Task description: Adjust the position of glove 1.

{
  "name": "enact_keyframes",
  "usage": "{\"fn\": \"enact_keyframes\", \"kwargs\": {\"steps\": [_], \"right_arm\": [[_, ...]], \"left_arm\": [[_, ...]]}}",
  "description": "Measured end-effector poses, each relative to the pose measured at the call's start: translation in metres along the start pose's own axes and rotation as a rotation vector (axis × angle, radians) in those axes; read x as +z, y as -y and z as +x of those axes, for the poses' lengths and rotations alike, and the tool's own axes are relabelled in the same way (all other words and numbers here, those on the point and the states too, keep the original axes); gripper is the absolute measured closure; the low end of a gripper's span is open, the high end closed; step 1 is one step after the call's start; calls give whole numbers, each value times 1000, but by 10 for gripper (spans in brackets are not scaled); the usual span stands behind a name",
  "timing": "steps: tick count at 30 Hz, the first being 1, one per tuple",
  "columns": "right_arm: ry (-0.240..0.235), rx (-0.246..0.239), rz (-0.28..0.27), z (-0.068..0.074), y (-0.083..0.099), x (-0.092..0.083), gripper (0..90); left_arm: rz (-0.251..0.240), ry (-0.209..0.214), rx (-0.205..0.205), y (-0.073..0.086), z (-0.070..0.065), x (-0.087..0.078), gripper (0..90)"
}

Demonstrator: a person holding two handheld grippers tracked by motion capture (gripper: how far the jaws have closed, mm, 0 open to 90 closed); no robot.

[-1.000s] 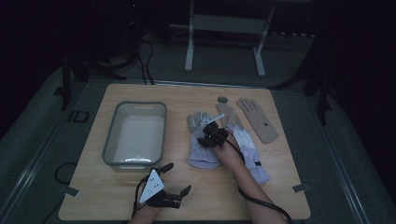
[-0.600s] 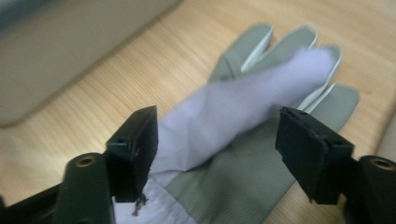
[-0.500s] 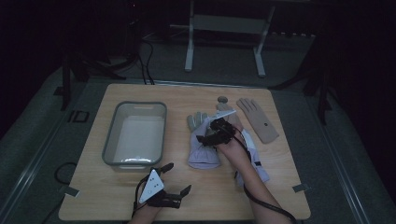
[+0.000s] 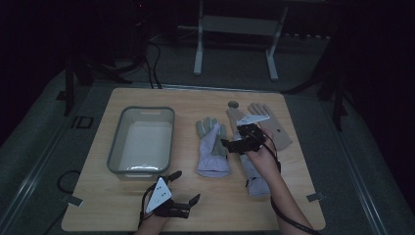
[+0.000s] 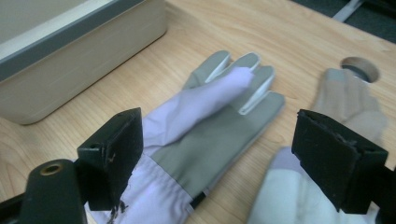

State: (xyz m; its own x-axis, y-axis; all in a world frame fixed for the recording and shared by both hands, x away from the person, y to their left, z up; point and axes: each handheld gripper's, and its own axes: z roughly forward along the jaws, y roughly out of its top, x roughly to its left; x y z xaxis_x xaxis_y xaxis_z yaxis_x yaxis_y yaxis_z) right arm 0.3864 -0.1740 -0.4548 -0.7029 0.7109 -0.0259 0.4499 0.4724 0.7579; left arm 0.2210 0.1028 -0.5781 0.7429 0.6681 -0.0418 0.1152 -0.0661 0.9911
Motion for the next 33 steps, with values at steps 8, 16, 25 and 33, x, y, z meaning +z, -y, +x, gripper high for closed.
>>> {"fn": "enact_keyframes", "kwargs": {"steps": [8,16,25,33], "right_arm": [[41,22,-41,-15,15,-20,158],[46,103,-55,-25,36,-40,106],[49,128,-67,-40,61,-57,139],[45,87,-7,-45,87,-56,228]], "left_arm": [[3,8,-9,0,0,0,30],[1,2,-10,0,0,0,30],[-1,0,-12,0,0,0,30],[0,0,-10,0,0,0,30]]}}
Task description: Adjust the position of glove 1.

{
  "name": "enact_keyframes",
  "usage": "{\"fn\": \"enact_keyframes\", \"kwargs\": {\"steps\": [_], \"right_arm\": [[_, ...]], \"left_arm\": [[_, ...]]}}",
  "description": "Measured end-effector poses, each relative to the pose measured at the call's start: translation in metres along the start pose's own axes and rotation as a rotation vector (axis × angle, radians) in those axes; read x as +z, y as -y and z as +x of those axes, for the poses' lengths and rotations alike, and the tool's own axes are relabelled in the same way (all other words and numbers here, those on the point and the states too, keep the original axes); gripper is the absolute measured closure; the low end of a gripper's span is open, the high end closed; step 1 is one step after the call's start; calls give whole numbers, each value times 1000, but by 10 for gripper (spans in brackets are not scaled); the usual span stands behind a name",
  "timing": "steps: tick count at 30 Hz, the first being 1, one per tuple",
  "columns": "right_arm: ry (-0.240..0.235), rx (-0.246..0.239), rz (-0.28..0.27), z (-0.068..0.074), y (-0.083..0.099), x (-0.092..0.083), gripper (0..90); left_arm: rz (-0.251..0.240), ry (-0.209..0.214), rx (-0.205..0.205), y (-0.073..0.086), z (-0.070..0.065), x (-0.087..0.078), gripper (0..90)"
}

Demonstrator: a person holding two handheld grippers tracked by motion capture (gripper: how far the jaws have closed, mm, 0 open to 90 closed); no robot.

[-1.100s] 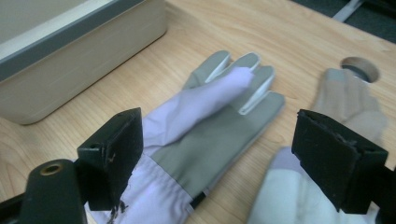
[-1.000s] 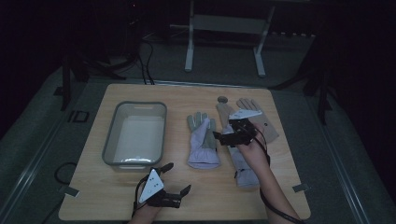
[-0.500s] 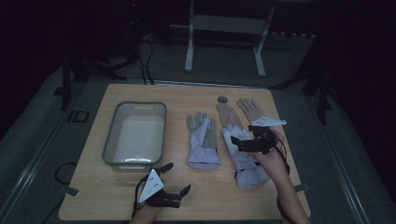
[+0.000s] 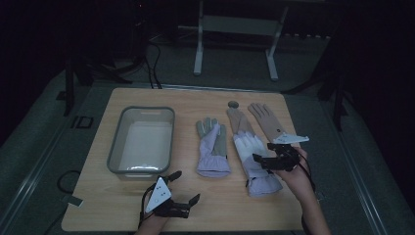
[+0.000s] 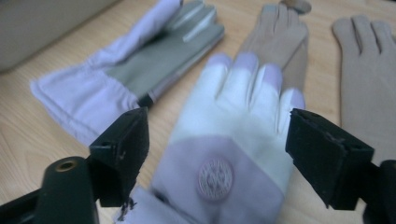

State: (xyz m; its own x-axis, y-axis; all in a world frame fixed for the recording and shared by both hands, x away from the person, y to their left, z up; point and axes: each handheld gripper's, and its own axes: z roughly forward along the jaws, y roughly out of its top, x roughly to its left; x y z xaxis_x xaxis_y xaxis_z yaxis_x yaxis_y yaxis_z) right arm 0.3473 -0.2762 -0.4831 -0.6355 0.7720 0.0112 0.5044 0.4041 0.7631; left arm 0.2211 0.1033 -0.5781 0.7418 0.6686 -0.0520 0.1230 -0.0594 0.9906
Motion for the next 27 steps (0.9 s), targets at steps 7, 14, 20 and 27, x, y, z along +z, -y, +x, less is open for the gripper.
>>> {"fn": "enact_keyframes", "kwargs": {"steps": [7,14,20,27], "right_arm": [[5,-1,23,-5,18,4,294],[16,-26,45,-6,29,20,321],[17,-26,97,-7,38,41,319],[-24,5,97,-8,45,43,521]], "left_arm": [[0,-2,4,0,-1,0,30],[1,-1,2,0,0,0,30],[0,-1,2,0,0,0,30],[-1,-2,4,0,0,0,30]]}}
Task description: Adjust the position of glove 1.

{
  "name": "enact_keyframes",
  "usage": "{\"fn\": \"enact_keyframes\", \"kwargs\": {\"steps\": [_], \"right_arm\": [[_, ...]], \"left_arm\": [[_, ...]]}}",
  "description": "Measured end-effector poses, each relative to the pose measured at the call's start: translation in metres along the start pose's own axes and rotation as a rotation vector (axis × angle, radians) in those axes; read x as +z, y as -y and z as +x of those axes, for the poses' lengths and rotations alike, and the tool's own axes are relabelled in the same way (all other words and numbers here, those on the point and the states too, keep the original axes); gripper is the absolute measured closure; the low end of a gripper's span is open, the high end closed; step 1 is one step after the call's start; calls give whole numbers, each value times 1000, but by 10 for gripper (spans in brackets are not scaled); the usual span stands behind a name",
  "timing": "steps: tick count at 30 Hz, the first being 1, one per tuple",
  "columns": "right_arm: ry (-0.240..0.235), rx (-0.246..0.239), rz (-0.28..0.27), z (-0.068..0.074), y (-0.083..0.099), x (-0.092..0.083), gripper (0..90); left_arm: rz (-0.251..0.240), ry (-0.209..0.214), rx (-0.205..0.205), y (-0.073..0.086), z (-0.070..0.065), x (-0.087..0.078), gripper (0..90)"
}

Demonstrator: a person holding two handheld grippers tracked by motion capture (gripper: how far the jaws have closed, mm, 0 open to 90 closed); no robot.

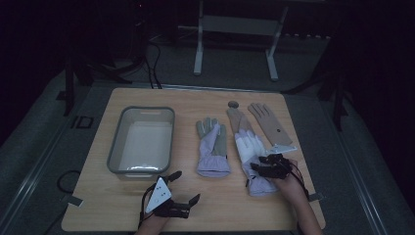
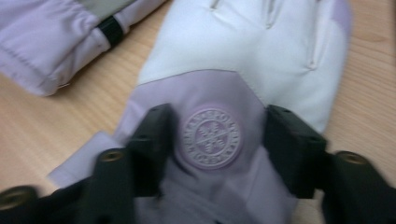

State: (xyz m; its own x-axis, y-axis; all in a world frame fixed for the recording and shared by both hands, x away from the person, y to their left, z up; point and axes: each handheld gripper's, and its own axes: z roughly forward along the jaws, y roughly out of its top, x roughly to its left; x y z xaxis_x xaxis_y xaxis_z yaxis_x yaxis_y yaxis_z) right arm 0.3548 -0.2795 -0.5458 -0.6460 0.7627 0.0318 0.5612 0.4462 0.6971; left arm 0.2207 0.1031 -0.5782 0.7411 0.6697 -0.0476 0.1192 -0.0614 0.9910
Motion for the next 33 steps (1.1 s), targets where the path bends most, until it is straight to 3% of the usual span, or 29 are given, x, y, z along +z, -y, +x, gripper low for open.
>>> {"fn": "enact_keyframes", "kwargs": {"steps": [3,6,10,13,14,17,23,29,33], "right_arm": [[-22,10,0,1,0,-1,630],[-19,33,-1,2,1,-1,645],[28,101,-2,9,-1,-6,704],[50,106,-14,14,-2,-11,734],[53,129,-28,16,-3,-16,752],[70,147,-47,17,-3,-22,761],[118,234,-115,19,-8,-48,774],[144,261,-141,27,-20,-60,779],[154,255,-161,34,-34,-66,779]], "left_arm": [[0,-1,2,0,0,0,30],[1,-2,2,0,-1,0,30],[0,-2,-2,0,0,0,30],[-1,-2,-4,0,0,0,30],[-1,-2,-4,0,0,0,30],[-1,-3,-2,0,0,0,30],[-1,-5,-2,0,0,0,30],[-1,-5,-3,0,0,0,30],[-1,-5,-2,0,0,0,30]]}}
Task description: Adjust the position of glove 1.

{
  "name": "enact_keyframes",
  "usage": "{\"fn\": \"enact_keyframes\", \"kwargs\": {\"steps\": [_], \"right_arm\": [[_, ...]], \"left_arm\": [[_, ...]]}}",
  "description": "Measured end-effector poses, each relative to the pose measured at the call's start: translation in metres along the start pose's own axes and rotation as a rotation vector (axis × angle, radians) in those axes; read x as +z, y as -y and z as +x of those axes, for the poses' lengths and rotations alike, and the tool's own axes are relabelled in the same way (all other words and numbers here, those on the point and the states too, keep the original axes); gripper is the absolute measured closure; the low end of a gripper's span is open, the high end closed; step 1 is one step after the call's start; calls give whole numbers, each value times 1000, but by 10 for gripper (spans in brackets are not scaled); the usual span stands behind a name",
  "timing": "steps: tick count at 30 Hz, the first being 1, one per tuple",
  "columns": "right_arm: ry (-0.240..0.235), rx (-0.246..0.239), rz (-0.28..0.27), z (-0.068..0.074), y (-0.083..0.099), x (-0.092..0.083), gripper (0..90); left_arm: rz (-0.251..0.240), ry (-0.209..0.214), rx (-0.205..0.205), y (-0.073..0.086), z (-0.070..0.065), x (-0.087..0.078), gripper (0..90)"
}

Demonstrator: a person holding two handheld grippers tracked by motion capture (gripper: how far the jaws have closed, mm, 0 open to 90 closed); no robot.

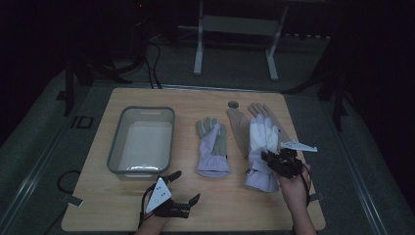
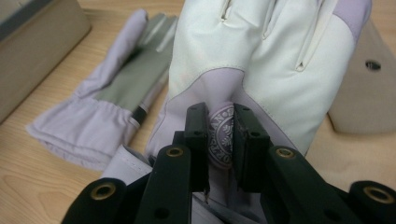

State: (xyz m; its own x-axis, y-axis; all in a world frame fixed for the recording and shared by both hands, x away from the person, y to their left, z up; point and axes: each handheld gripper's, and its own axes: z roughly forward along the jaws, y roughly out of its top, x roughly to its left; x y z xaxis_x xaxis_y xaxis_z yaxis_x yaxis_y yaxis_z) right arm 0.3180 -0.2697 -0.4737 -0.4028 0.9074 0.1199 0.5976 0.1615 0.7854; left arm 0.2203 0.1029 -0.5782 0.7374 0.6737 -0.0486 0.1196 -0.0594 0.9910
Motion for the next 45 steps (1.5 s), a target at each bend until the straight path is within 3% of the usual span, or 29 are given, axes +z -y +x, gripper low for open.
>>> {"fn": "enact_keyframes", "kwargs": {"steps": [8,11,16,20,29,45], "right_arm": [[-13,-45,-52,22,-39,-6,778],[-38,-48,-70,32,-55,-4,777],[-52,-57,-87,55,-78,4,776],[-49,-66,-70,74,-89,18,776],[-65,-91,4,108,-88,56,776],[-56,-46,134,108,-63,114,765]], "left_arm": [[0,2,6,0,0,0,30],[0,2,8,0,0,0,30],[0,2,7,0,0,0,30],[-4,2,6,0,0,0,30],[0,5,11,0,-1,-1,30],[2,7,7,0,0,0,30]]}}
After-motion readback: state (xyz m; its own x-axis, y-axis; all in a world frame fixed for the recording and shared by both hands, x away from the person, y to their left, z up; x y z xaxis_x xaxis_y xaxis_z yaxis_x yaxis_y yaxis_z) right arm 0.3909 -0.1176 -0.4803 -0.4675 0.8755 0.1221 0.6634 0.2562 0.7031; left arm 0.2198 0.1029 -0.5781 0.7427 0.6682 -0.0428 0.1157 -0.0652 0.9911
